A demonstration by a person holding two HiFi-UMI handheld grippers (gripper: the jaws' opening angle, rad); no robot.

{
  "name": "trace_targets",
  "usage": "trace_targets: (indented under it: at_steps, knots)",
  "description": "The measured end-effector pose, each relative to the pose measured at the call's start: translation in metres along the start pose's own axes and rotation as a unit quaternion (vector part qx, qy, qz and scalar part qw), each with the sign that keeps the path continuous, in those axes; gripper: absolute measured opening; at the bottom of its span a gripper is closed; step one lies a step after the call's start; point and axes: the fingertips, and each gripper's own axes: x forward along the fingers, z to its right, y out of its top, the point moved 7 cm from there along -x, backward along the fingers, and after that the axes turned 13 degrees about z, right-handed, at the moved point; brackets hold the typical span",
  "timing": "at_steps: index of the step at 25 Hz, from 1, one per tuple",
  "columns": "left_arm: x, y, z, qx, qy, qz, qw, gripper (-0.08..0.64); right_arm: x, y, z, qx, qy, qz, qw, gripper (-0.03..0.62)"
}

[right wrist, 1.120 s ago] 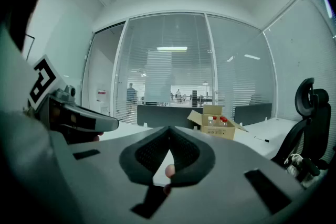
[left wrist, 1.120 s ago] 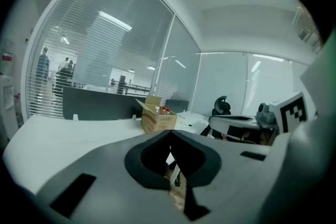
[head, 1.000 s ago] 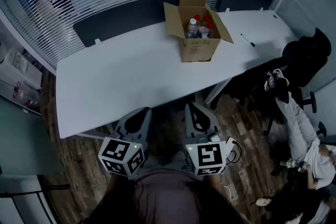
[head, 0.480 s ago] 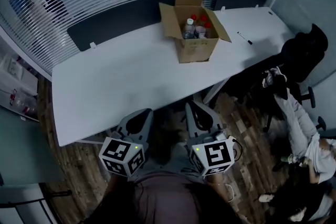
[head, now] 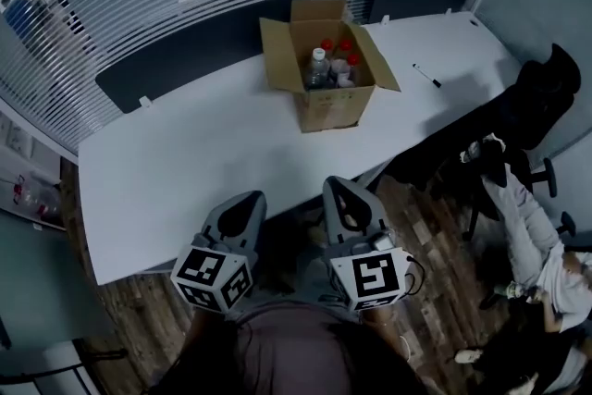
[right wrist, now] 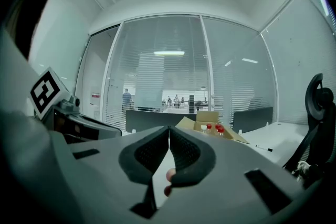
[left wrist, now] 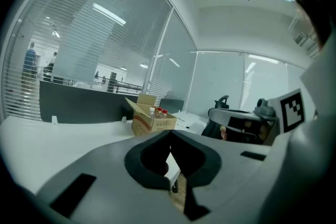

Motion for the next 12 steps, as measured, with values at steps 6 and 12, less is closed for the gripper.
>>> trace_targets:
  at_steps: [6, 12]
  knots:
    - [0.063, 0.005, -0.006, 0.0, -0.003, 0.001, 1.0, 0.008, 0.037, -0.006, 0.048, -0.001, -0.006, -0.006, 1.0, 0.025]
    - [0.12, 0.011, -0.009, -0.001, 0.0, -0.003, 1.0, 0.008, 0.071, -0.01, 0.097, -0.007, 0.001, -0.018, 1.0, 0.025]
